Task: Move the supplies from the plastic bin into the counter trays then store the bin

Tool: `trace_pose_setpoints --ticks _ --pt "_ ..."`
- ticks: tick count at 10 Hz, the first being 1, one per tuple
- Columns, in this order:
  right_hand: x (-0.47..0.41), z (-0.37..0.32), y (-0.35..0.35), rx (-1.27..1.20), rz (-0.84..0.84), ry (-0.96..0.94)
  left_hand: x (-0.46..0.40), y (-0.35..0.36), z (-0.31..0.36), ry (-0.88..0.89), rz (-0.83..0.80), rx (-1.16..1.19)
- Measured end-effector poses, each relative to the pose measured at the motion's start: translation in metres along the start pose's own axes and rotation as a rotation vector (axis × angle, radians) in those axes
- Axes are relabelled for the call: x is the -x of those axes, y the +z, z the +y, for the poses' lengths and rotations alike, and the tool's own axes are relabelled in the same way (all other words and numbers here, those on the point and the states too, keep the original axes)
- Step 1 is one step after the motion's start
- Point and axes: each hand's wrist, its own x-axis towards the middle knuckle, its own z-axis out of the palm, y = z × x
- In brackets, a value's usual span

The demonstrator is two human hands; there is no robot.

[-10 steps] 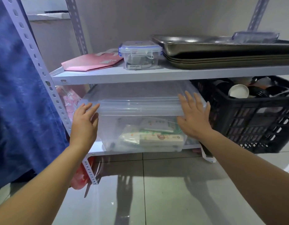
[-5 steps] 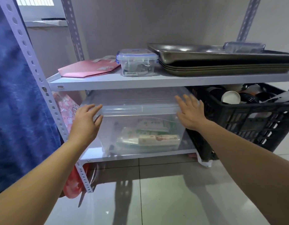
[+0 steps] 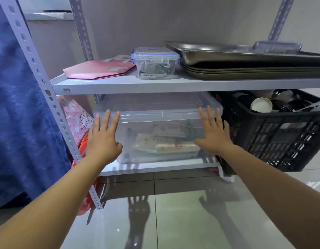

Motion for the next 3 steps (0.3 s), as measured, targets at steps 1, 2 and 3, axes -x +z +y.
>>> trace_pose_setpoints --ticks 1,2,3 --pt "-0.002 0.002 -0.005 -0.023 -0.010 0.015 0.001 0.002 0.005 -0.016 0.007 0.027" --pt "0.008 0.002 -0.007 0.002 -0.029 0.017 0.005 0.002 0.006 -0.010 -0.011 0.012" --pt "0.045 -0.005 -0.020 0.015 -0.165 0.034 0.011 -0.019 0.005 -0.014 -0.106 0.001"
